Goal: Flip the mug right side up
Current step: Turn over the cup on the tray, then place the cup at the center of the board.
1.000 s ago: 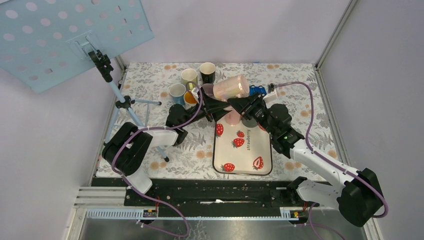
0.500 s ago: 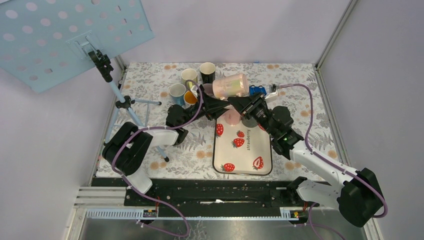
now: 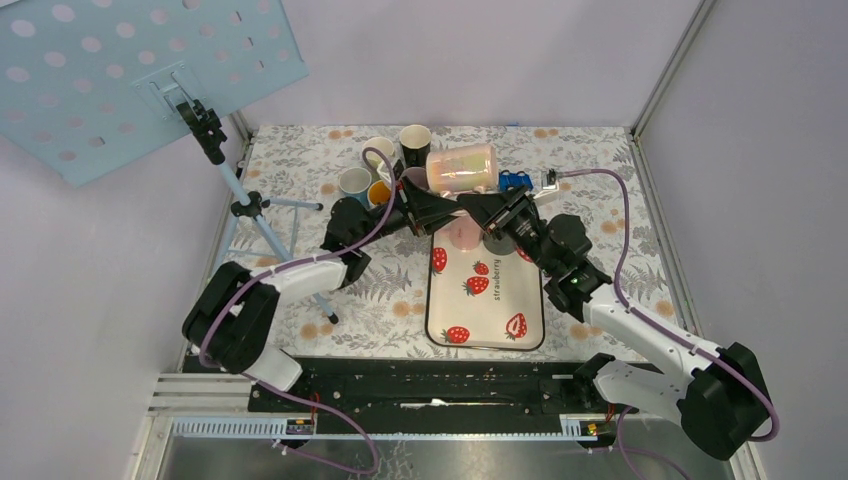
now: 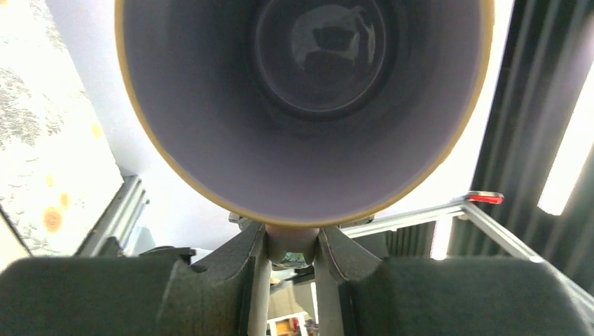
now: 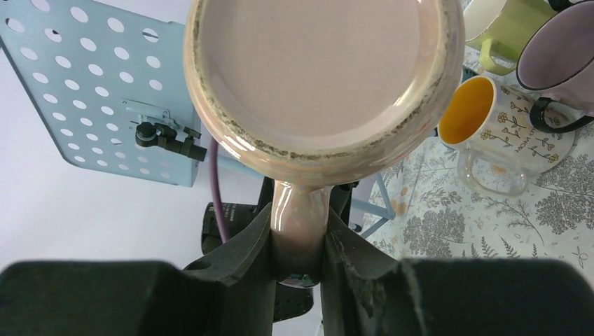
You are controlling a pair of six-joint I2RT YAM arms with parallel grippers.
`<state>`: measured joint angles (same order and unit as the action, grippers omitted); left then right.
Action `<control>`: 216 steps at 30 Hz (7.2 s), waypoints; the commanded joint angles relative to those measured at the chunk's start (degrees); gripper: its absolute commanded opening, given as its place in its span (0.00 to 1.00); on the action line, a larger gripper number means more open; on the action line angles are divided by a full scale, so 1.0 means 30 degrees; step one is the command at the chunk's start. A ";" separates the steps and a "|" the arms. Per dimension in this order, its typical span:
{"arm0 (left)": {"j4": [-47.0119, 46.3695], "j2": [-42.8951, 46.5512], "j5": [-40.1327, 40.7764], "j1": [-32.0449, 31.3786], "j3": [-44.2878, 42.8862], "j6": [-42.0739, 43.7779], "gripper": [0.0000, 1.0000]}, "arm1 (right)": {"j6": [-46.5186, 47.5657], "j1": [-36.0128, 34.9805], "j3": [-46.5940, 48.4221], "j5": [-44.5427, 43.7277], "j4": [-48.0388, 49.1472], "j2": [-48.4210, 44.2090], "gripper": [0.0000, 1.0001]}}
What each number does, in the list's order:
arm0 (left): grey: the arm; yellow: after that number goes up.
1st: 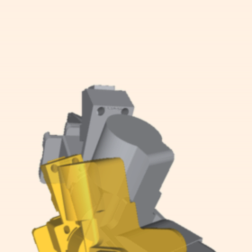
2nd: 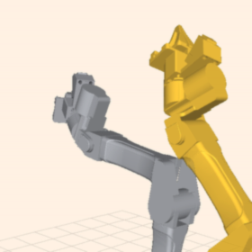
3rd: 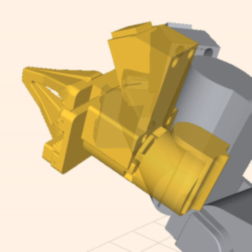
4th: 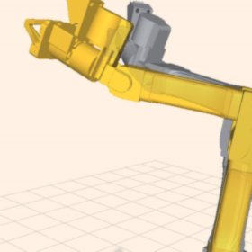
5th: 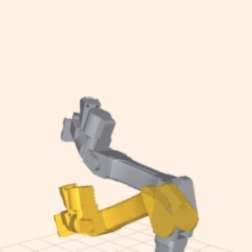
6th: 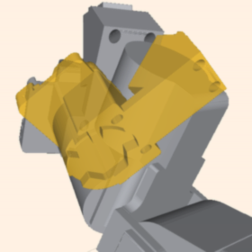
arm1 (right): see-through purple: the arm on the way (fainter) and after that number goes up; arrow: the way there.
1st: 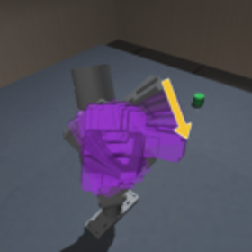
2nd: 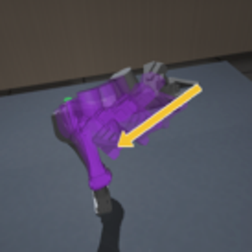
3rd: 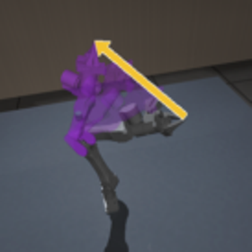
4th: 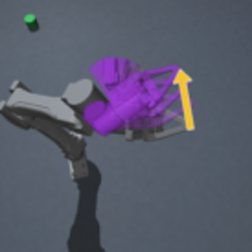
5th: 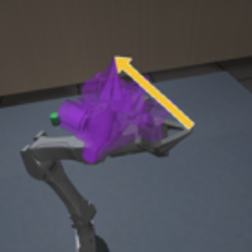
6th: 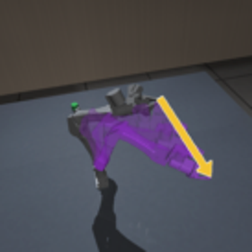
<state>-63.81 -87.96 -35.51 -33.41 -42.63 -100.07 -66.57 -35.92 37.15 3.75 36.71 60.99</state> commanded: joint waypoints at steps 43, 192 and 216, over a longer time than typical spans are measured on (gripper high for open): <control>1.8174 0.4924 0.4026 -0.0050 -0.5640 1.4548 0.00 | 0.2560 0.0005 0.0795 -0.0055 -0.6271 -0.0987 0.94; 2.9198 0.7457 1.3929 -0.0293 -0.5365 2.3449 0.99 | 1.1516 0.2962 0.5628 -0.2890 -1.7144 0.0458 1.00; 2.8020 -0.3783 0.4698 -0.0771 -1.4565 3.2938 0.99 | 1.1446 0.4741 0.5562 -0.2572 -1.8823 -0.2014 1.00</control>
<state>20.71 -95.18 -15.35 -34.98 -77.73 -9.32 -32.84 -22.11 53.58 -2.94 -18.11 58.22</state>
